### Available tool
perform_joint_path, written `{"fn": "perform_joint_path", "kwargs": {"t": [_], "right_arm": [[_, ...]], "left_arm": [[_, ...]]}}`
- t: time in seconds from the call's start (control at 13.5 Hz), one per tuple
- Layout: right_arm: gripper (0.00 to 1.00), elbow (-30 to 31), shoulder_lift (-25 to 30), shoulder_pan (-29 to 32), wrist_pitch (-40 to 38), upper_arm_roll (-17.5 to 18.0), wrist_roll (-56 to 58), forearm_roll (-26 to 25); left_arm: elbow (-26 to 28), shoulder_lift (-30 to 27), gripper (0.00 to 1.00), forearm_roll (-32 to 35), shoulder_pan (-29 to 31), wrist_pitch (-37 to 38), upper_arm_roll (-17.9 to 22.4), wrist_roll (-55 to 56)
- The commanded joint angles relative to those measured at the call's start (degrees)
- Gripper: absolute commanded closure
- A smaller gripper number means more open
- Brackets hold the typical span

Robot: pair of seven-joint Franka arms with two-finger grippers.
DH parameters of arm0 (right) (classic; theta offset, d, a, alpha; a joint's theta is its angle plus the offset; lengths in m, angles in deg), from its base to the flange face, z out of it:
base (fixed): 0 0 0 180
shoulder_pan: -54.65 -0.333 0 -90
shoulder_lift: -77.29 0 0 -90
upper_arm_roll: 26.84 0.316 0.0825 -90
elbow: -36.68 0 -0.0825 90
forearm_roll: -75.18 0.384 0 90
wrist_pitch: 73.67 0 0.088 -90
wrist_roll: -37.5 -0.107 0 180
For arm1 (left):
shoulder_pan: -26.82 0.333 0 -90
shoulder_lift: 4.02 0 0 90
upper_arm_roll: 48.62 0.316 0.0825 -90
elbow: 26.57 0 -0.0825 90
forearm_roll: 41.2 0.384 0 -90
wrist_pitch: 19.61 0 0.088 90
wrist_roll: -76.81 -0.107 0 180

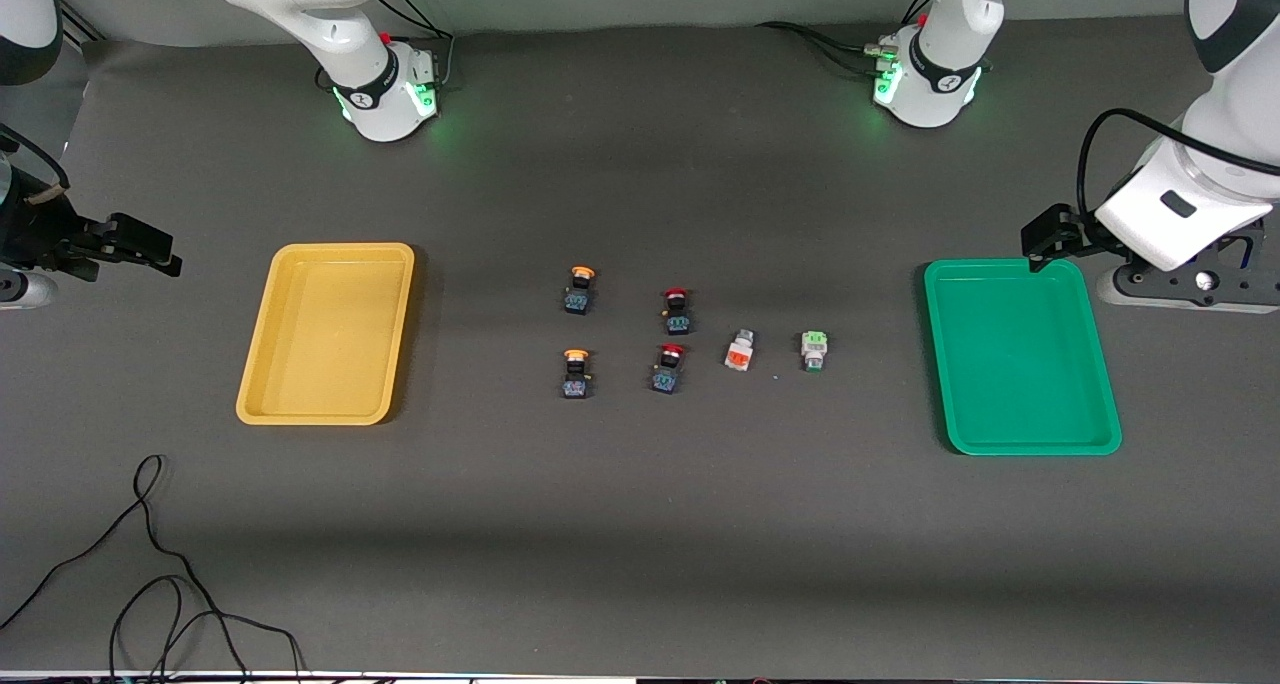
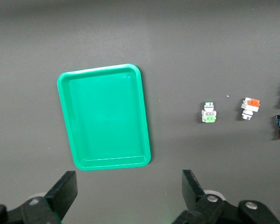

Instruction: Place green and yellow buttons in trays

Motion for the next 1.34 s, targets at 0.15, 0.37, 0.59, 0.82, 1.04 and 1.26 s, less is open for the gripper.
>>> {"fn": "perform_joint_path", "kwargs": {"t": [0.15,0.37,0.59,0.82,1.04,1.26], "right_arm": [[0.0,-0.6,0.0,-0.1,-0.32,0.11,0.57,-0.7],[0.0,-0.25,0.0,-0.54,-0.41,0.46,0.4,-0.7],[0.0,2.99,0.08,-5.45,0.55,0.55,-5.98,-0.53],[0.0,9.39,0.79,-15.1,7.03,0.55,-17.76,-0.35],[0.0,14.94,0.53,-25.9,15.91,0.46,-32.77,1.06],[0.0,16.62,-2.72,-37.94,21.89,0.46,-49.64,0.97]], "left_arm": [[0.48,0.76,0.0,-0.31,-0.73,-0.4,0.21,-1.04],[0.48,0.85,0.0,-0.4,-0.99,0.48,0.12,0.09],[0.74,1.64,0.0,-2.5,-0.55,0.13,0.12,-0.17],[0.31,3.92,0.0,-6.36,-2.04,-1.88,-0.84,4.55],[0.48,7.95,0.0,-8.4,-3.62,-7.32,-1.46,9.06],[0.48,13.75,0.03,-8.23,-5.73,-12.86,-1.99,14.49]]}}
